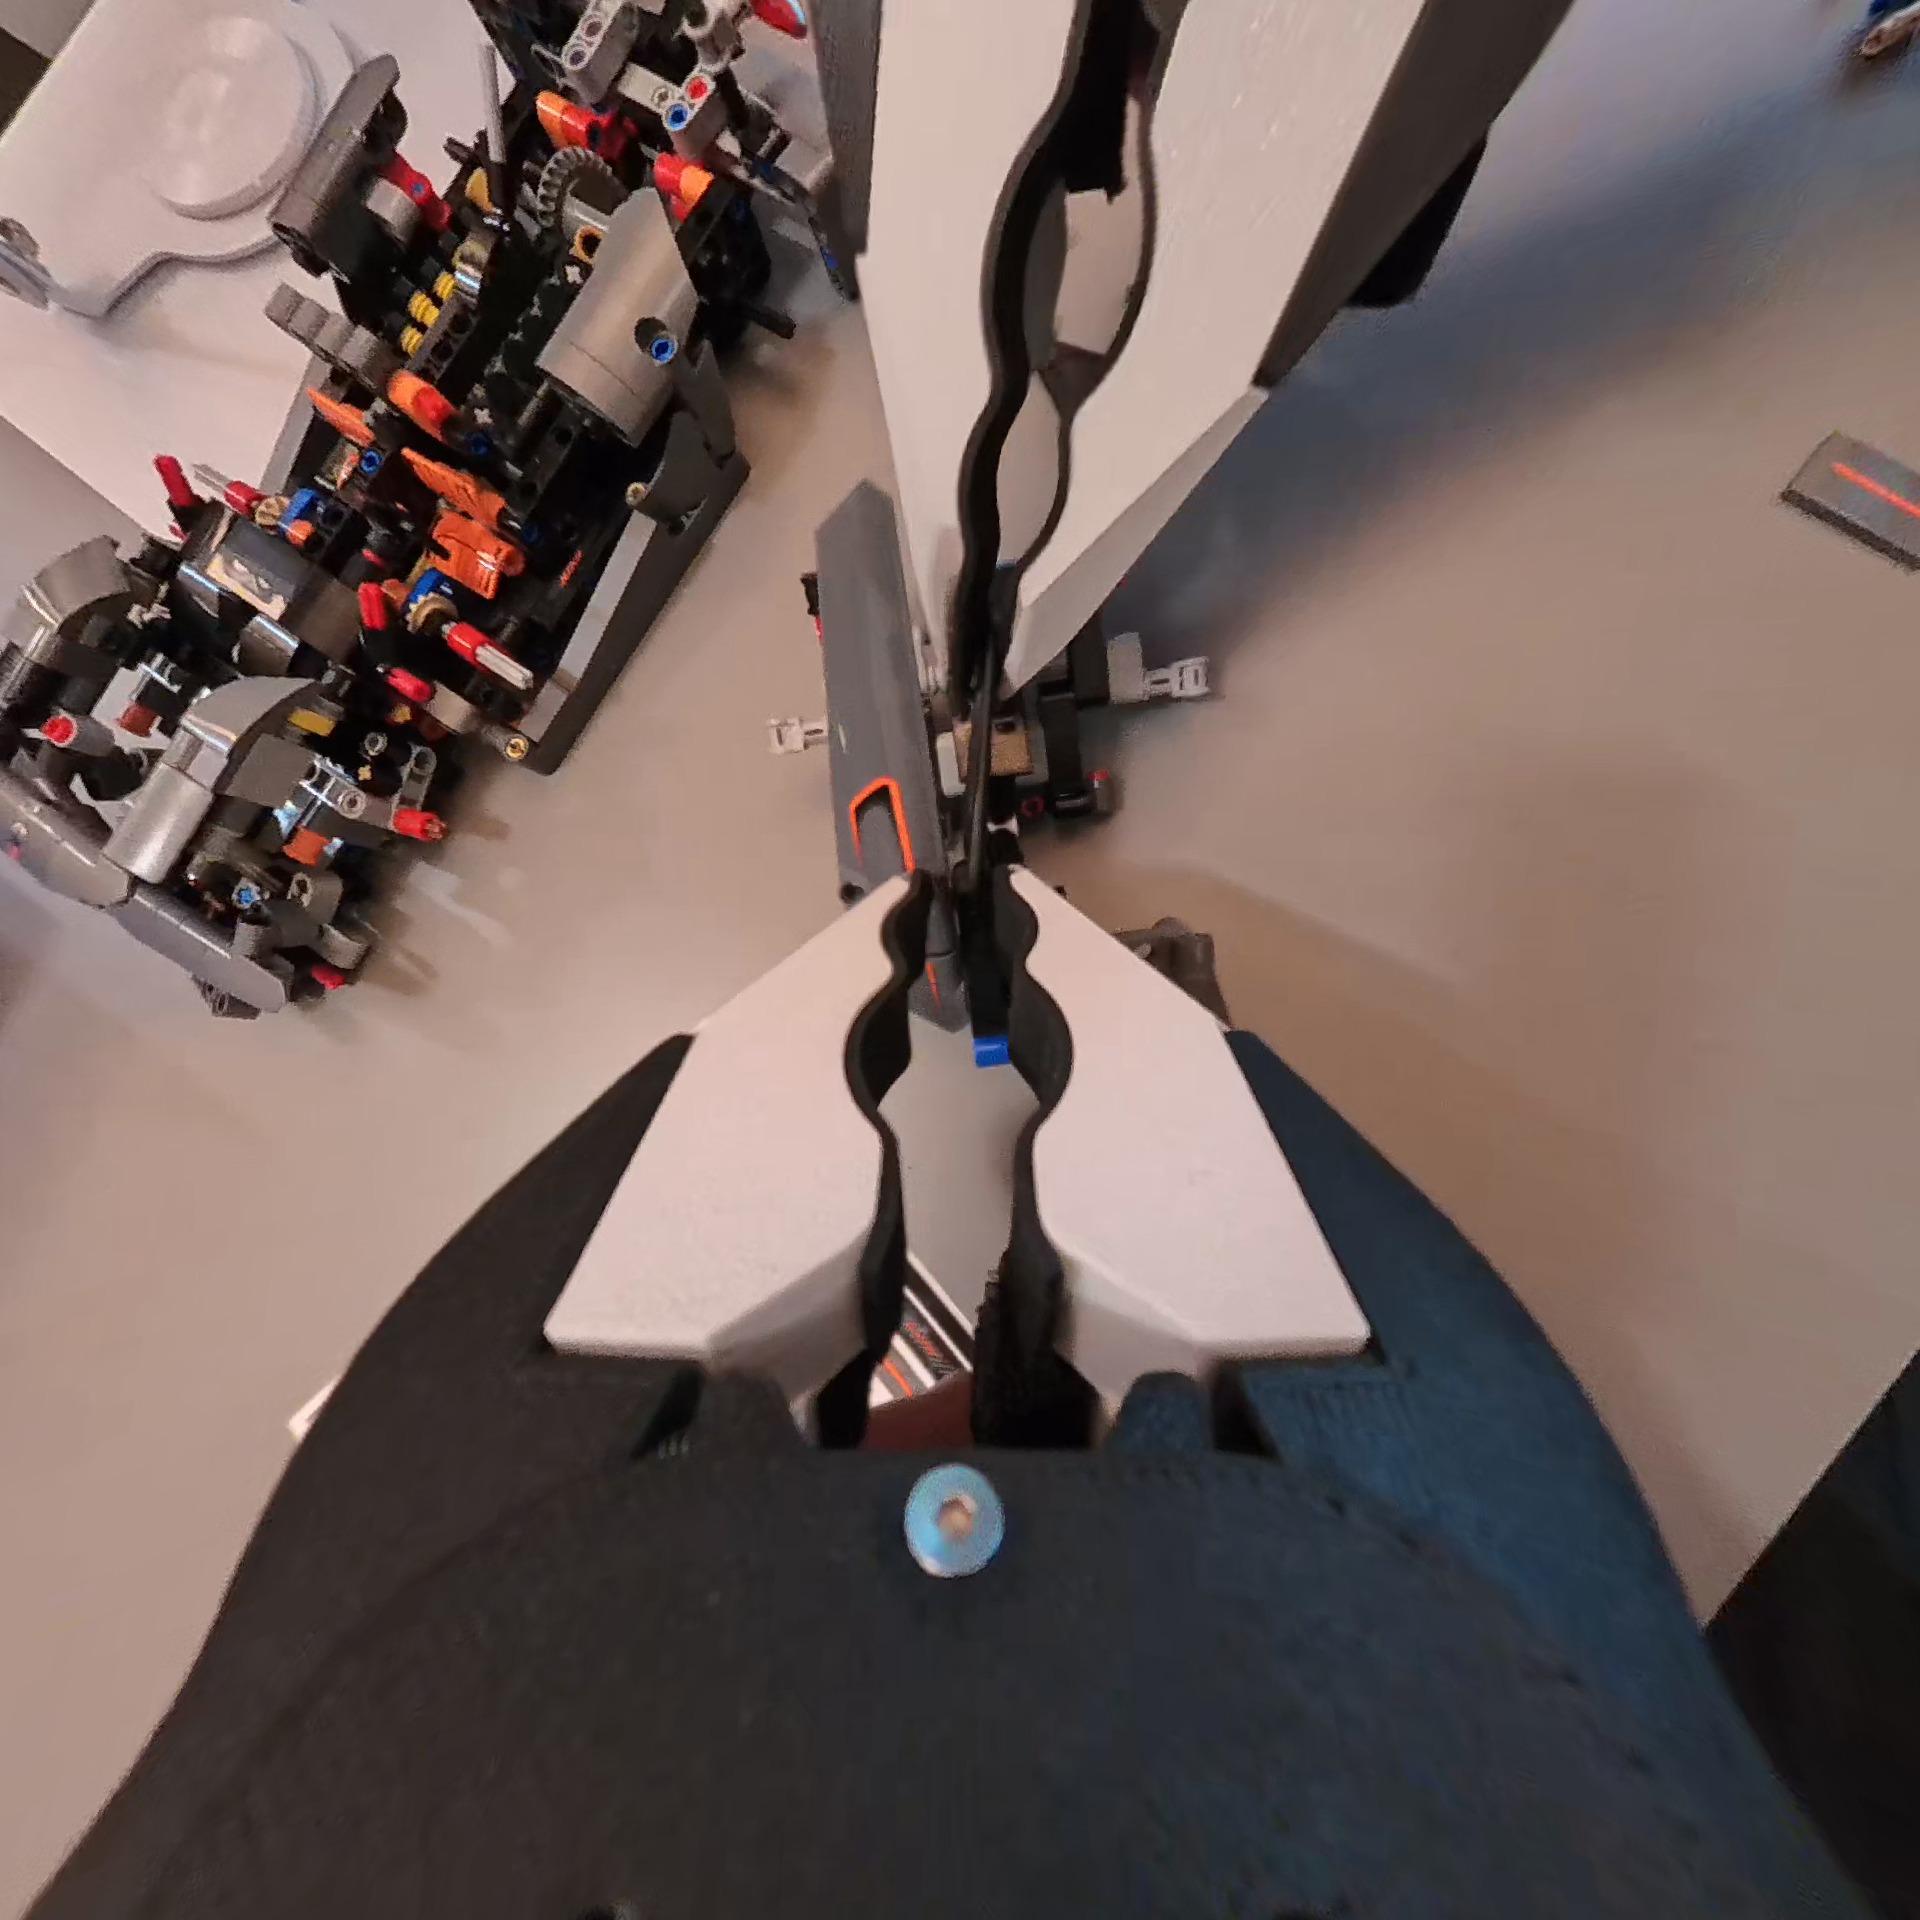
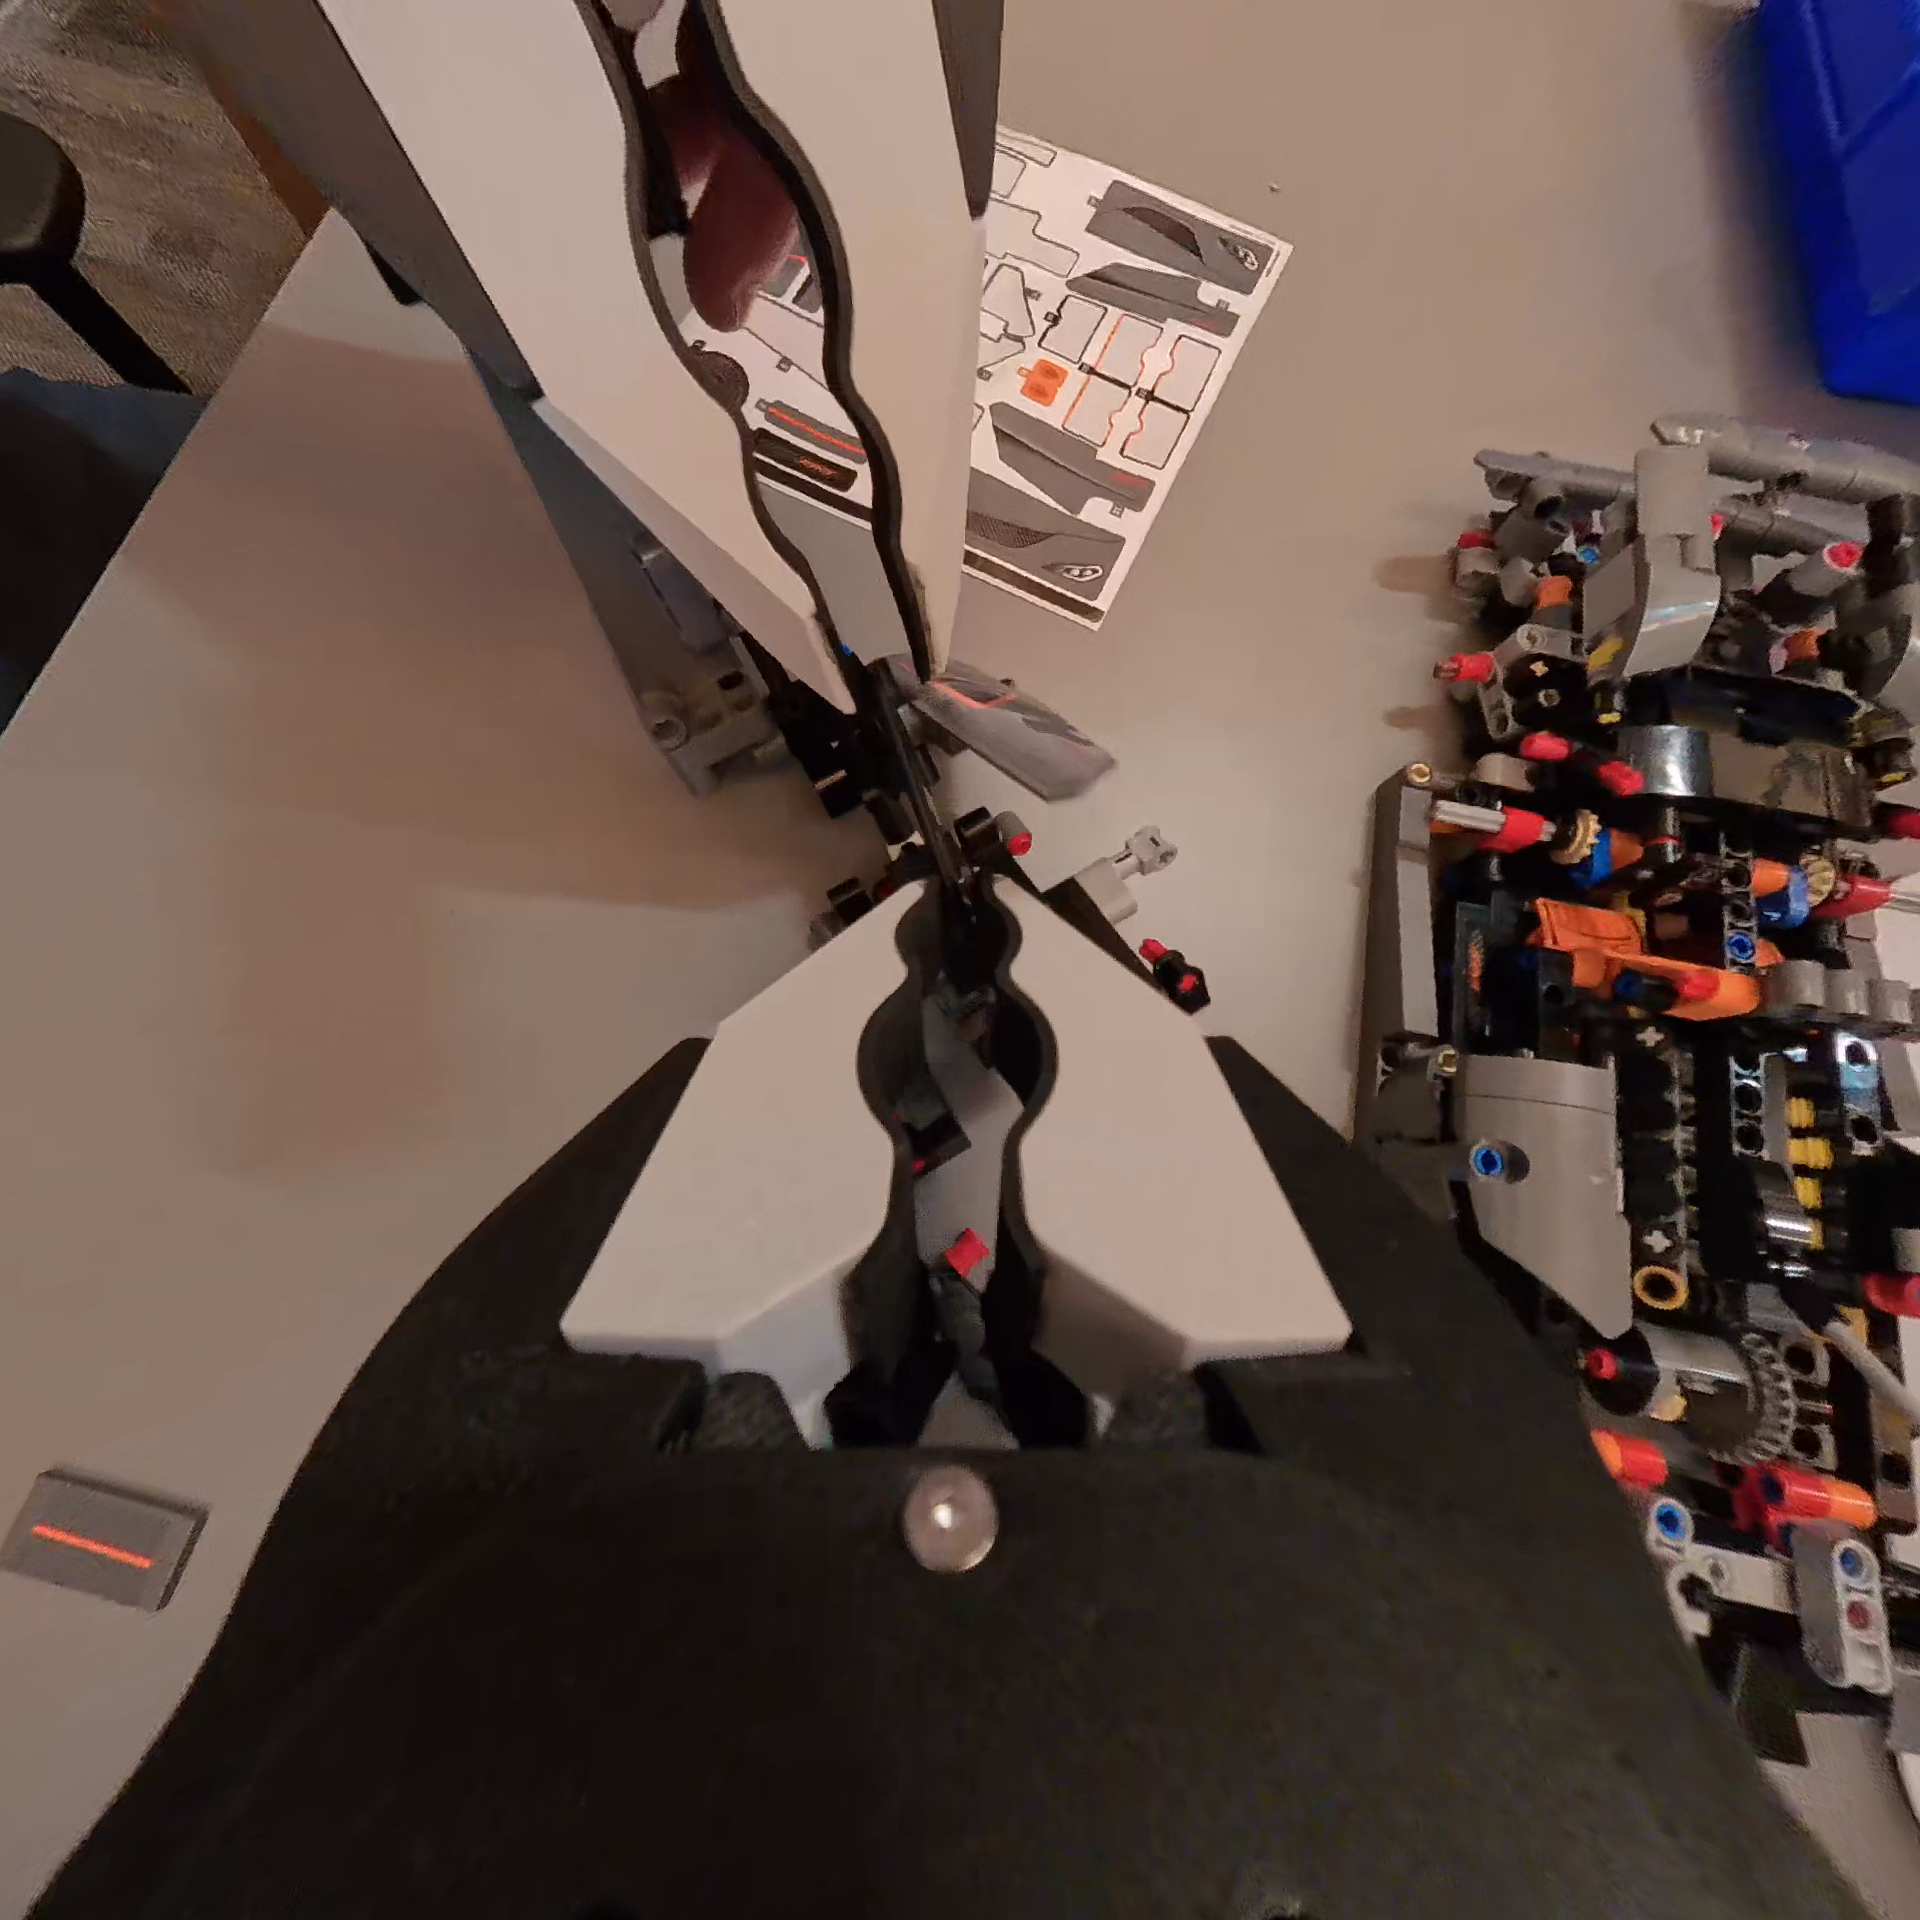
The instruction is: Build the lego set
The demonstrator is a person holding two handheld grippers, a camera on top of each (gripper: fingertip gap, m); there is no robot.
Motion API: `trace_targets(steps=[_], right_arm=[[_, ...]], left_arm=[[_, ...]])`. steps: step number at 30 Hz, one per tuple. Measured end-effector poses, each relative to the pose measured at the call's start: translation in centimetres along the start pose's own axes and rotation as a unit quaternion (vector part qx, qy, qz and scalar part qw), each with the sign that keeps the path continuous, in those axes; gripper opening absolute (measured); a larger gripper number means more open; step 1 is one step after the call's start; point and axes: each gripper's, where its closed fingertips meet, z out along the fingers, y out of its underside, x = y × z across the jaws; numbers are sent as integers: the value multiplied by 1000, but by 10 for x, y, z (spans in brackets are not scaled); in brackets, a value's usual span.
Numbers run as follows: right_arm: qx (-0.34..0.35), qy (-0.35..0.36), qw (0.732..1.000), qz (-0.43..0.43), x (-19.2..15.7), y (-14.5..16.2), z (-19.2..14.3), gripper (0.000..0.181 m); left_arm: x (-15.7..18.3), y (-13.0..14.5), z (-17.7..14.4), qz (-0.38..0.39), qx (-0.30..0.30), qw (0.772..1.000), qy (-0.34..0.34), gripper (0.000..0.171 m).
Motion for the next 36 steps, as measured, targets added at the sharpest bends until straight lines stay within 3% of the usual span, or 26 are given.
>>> trace_targets(steps=[4,20,26,33,35,36], right_arm=[[6,1,1000,18,6,4,0,15],[-9,-43,998,39,1,20,-2,18],[-44,-55,997,37,-9,22,-3,18],[-70,-126,986,82,-32,26,-5,26],[-63,-127,986,87,-29,25,-11,31],[-58,-124,987,87,-27,24,-14,32]], left_arm=[[-2,0,0,7,-15,1000,-6,14],[-3,-9,9,48,-68,996,3,12],[-7,-6,8,57,-72,996,24,20],[-3,-5,1,92,-71,992,52,33],[-6,-3,-4,94,-75,992,42,37],[-9,-3,-8,92,-71,993,26,32]])
